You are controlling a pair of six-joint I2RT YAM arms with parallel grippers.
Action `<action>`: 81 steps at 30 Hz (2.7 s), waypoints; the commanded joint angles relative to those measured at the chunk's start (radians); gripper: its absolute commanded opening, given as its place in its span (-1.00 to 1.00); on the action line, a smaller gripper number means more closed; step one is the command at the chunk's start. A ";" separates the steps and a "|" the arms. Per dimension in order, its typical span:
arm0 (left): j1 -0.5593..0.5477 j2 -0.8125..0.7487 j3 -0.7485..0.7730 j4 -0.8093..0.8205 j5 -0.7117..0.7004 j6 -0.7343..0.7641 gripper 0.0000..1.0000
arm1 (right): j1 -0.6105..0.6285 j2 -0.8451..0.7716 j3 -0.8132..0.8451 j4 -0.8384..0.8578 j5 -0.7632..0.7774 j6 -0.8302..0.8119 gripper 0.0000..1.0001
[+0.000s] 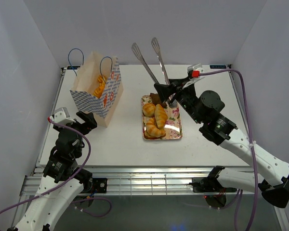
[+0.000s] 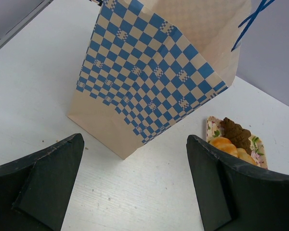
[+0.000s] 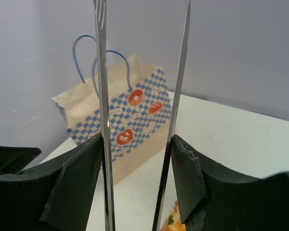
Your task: Place the fake bread into the paper bag
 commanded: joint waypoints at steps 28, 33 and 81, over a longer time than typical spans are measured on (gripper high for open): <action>-0.003 0.007 0.002 0.014 0.030 0.014 0.96 | -0.002 -0.183 -0.599 -0.176 0.231 0.422 0.25; -0.003 0.009 0.000 0.018 0.037 0.015 0.96 | -0.001 -0.076 -0.561 -0.222 0.175 0.412 0.25; -0.003 0.016 -0.001 0.024 0.058 0.024 0.96 | -0.001 -0.199 -0.211 -0.233 0.223 0.138 -0.35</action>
